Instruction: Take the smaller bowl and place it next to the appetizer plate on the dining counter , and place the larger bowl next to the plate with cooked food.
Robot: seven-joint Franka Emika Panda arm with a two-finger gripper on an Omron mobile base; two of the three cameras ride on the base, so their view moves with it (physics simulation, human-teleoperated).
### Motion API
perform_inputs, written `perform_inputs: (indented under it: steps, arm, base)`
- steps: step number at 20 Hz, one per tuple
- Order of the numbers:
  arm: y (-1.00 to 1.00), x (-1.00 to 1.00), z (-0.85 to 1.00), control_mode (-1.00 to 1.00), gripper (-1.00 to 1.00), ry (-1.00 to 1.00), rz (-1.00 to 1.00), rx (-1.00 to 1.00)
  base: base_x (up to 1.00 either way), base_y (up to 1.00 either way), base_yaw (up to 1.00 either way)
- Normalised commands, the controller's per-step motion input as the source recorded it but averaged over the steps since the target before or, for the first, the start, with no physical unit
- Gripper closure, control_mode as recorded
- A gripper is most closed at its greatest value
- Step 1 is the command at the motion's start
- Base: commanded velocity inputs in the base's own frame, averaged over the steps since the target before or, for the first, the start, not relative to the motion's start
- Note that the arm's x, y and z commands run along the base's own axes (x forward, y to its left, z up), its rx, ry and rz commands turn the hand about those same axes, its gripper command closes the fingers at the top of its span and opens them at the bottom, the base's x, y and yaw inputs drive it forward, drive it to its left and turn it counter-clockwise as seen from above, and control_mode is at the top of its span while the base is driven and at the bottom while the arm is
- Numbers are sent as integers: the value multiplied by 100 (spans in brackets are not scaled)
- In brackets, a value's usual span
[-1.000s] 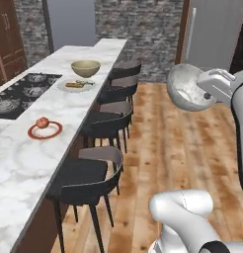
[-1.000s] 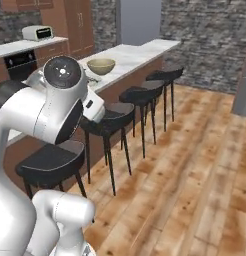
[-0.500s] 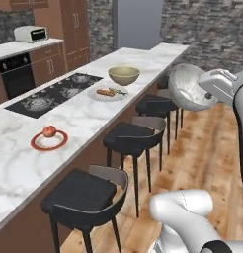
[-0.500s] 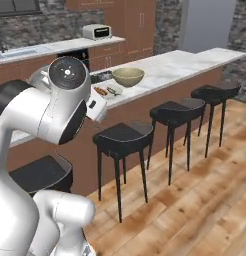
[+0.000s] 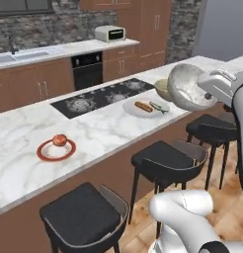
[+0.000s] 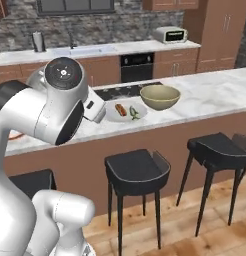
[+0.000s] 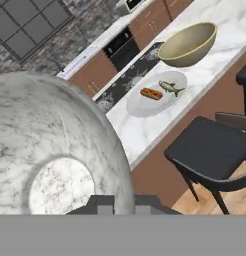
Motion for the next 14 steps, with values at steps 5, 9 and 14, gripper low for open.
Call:
perform_inputs:
  steps: [5,9,14]
  arm:
    - [0,0,0,100,100,0,0,0]
    - [0,0,0,100,100,0,0,0]
    - [0,0,0,100,100,0,0,0]
  base:
    - [100,-16,64]
    - [95,4,69]
    - [100,4,64]
